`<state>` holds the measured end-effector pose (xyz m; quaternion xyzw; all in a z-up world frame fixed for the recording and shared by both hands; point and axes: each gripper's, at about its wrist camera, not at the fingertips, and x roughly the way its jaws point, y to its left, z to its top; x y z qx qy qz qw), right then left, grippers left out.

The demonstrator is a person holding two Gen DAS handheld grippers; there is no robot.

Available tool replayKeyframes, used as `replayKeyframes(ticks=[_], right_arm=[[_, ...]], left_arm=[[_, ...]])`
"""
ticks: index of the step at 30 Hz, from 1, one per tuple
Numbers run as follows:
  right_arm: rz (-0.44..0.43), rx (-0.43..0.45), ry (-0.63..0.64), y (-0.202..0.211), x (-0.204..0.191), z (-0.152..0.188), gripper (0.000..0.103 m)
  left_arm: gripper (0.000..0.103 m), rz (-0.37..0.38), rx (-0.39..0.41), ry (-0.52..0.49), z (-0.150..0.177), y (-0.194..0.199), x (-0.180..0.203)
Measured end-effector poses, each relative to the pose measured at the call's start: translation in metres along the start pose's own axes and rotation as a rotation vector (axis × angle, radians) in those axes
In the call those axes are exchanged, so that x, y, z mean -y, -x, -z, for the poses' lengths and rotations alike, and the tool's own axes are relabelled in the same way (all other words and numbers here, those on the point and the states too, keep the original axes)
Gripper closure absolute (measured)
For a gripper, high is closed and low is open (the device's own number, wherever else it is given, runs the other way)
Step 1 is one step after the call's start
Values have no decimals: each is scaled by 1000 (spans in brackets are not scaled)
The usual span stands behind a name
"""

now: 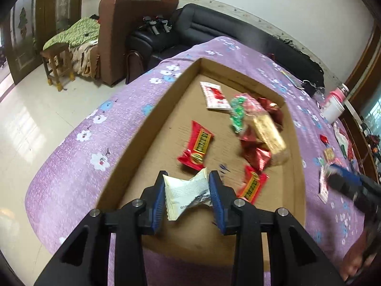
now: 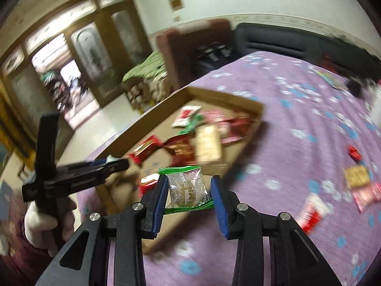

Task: Organize snacks
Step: 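Carry both snacks over the tray and open both grippers, then grasp the white-red packet with the left gripper while the right grasps the pink cartoon bag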

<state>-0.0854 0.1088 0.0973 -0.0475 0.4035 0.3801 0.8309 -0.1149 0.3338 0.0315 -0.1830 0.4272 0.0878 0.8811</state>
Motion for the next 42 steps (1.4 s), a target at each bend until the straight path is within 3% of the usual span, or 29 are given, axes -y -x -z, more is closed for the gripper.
replayKeyframes(ticks=[2, 6, 10, 13, 16, 21, 24, 30, 36, 42], right_arm=[[13, -29, 52, -16, -20, -1, 62], [33, -93, 117, -45, -42, 2, 62], [63, -128, 149, -60, -48, 10, 61], [65, -133, 147, -63, -48, 14, 59], [62, -121, 143, -55, -45, 16, 51], [79, -49, 121, -20, -34, 18, 44], [111, 0, 75, 6, -11, 22, 38], [248, 56, -87, 59, 72, 40, 38], [349, 97, -392, 115, 184, 69, 38], [405, 113, -499, 129, 235, 76, 38]], left_arm=[[66, 9, 8, 12, -2, 1, -5], [44, 43, 16, 55, 0, 9, -14], [34, 68, 32, 90, 7, 23, -22], [31, 80, 38, 112, 10, 31, -24], [26, 93, 44, 134, 12, 36, -25], [26, 95, 59, 121, 14, 45, -14], [25, 116, 55, 102, 15, 50, -1], [19, 169, 48, 31, 17, 58, 36], [16, 249, 24, -101, 28, 59, 92], [16, 301, -41, -210, 45, 45, 141]])
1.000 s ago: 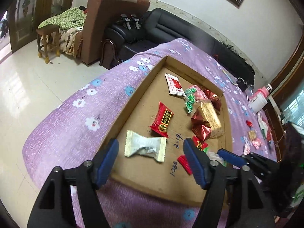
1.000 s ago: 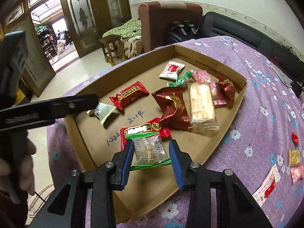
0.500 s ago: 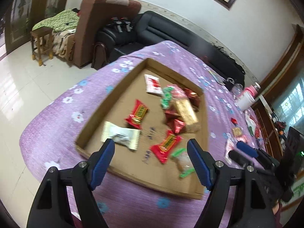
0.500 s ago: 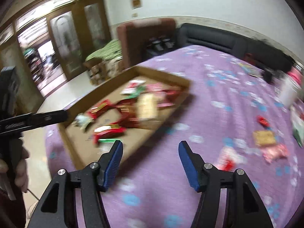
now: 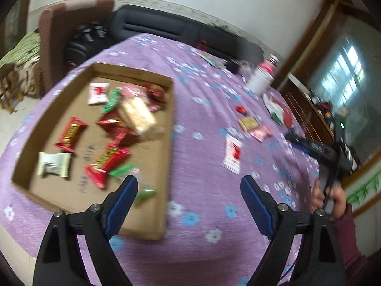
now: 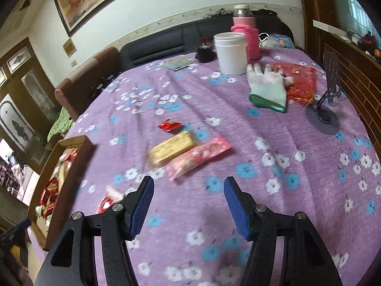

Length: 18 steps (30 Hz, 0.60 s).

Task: Organize snacks
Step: 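Grasp the white-red packet with the left gripper while the right grasps the pink cartoon bag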

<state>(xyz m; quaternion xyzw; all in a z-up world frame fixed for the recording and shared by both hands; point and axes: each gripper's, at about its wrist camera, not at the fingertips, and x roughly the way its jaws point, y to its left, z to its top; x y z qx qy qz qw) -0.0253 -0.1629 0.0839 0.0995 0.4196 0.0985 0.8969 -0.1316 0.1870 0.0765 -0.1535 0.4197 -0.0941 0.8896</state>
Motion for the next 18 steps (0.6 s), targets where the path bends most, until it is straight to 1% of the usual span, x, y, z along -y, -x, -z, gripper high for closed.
replayKeyframes(ticks=[3, 6, 8, 10, 11, 12, 13, 14, 16, 18], right_arm=[[26, -23, -17, -19, 2, -6, 38], [13, -56, -62, -44, 2, -12, 38], [38, -60, -72, -59, -4, -17, 38], [70, -70, -56, -72, -10, -20, 38], [79, -77, -45, -78, -13, -20, 40], [68, -86, -34, -83, -15, -18, 56], [70, -91, -26, -85, -15, -17, 58], [85, -73, -10, -82, -15, -15, 74], [80, -82, -15, -78, -10, -16, 75], [99, -78, -28, -73, -1, -16, 76]], left_arm=[[16, 10, -26, -50, 4, -7, 19], [16, 2, -37, -77, 6, -9, 30], [16, -12, -41, -87, 6, -11, 35], [16, -28, -42, -98, 6, -12, 41], [16, -35, -43, -104, 6, -13, 43], [16, -42, -43, -113, 5, -14, 46], [16, -49, -43, -125, 4, -16, 50], [16, -50, -41, -132, 3, -18, 52], [16, -58, -41, -163, 0, -27, 62], [16, -61, -47, -185, -4, -39, 72]])
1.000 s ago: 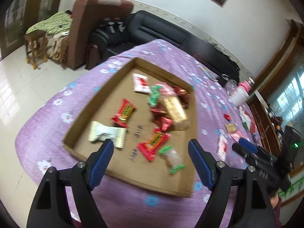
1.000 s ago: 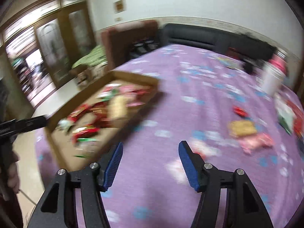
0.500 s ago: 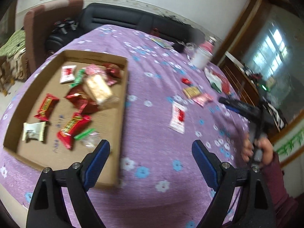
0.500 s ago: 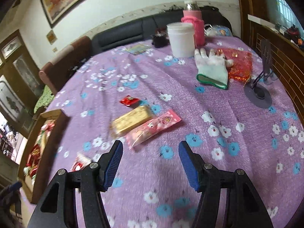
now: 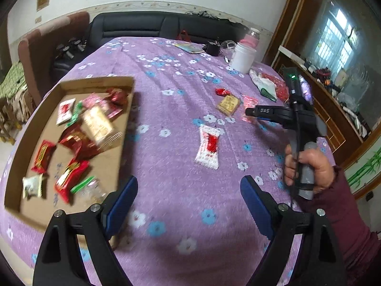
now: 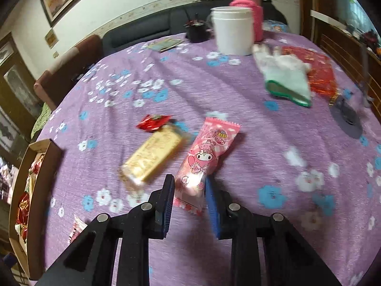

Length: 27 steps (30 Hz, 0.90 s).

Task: Organize snacks
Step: 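Grasp the white-red packet with the left gripper while the right grasps the pink cartoon bag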

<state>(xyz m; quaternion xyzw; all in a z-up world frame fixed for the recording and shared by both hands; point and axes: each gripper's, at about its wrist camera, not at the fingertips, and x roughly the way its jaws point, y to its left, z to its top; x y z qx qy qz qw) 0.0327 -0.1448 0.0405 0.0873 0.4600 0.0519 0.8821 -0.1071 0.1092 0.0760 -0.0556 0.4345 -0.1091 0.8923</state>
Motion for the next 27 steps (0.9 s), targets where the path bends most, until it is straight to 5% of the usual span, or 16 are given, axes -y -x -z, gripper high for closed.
replayKeyframes(ticks=[6, 17, 20, 21, 22, 27], right_arm=[[-35, -6, -54, 13, 27, 6, 76], [-156, 24, -44, 20, 24, 7, 76], [-166, 26, -47, 21, 24, 6, 76], [-171, 27, -49, 21, 24, 6, 76], [-178, 27, -50, 21, 24, 6, 76], [-220, 47, -58, 25, 22, 6, 76]], left_arm=[[16, -14, 16, -121, -22, -44, 33], [18, -86, -127, -201, -41, -134, 48], [47, -93, -110, -216, -39, -140, 51], [73, -92, -107, -213, -41, -138, 52], [79, -102, -114, -210, -42, -137, 53], [80, -54, -114, -146, -41, -126, 44]])
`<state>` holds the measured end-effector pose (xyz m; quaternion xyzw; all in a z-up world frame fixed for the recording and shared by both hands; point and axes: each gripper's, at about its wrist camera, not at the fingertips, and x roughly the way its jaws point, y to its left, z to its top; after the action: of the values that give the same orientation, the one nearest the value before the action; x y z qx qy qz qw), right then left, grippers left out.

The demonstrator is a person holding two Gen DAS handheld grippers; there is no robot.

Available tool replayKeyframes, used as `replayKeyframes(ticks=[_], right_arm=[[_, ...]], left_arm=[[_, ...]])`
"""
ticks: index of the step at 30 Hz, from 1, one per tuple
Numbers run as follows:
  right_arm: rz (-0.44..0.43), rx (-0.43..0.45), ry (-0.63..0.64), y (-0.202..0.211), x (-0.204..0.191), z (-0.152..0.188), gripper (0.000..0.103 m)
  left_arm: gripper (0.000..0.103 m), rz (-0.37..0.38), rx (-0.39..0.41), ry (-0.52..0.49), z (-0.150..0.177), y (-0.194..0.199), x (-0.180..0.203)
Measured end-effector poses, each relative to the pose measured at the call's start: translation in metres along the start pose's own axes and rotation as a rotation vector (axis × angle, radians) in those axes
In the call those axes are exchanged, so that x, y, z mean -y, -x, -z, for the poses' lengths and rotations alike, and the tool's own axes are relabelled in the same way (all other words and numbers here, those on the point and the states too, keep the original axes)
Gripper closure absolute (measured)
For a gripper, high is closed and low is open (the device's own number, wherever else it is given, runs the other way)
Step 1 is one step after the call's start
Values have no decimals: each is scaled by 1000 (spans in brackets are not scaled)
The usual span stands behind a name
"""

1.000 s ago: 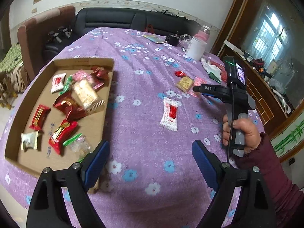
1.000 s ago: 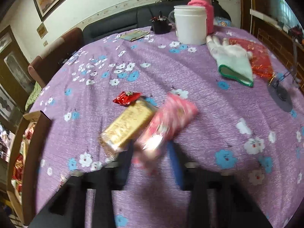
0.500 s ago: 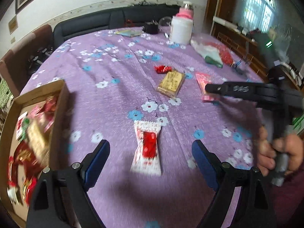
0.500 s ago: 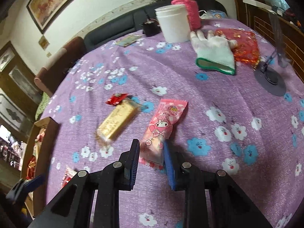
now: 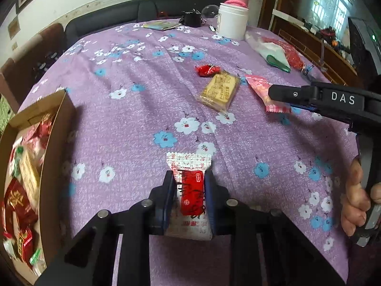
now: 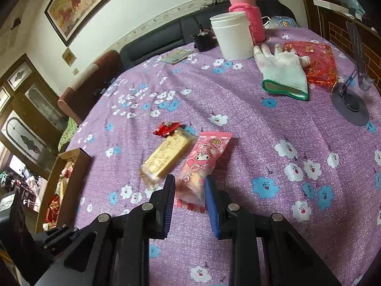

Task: Organize snacks
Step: 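Grasp the white-red packet with the left gripper while the right grasps the pink cartoon bag, then carry both snacks over the tray and open both grippers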

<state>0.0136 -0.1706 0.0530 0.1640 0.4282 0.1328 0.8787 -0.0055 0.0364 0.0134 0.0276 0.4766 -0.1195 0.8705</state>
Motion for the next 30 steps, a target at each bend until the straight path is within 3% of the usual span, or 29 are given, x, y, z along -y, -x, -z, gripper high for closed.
replayKeyframes(ticks=[9, 12, 19, 24, 30], right_arm=[[-87, 52, 34, 9, -13, 1, 76], [-93, 47, 56, 7, -19, 5, 76], [-115, -1, 105, -5, -40, 19, 76], [-140, -24, 208, -2, -86, 37, 76], [-222, -67, 350, 2, -165, 59, 75]], left_arm=[[79, 89, 121, 146, 16, 68, -38], [79, 69, 155, 205, 29, 91, -64], [79, -54, 177, 425, 83, 129, -158], [79, -98, 171, 526, 110, 137, -206], [79, -94, 165, 554, 122, 133, -225]])
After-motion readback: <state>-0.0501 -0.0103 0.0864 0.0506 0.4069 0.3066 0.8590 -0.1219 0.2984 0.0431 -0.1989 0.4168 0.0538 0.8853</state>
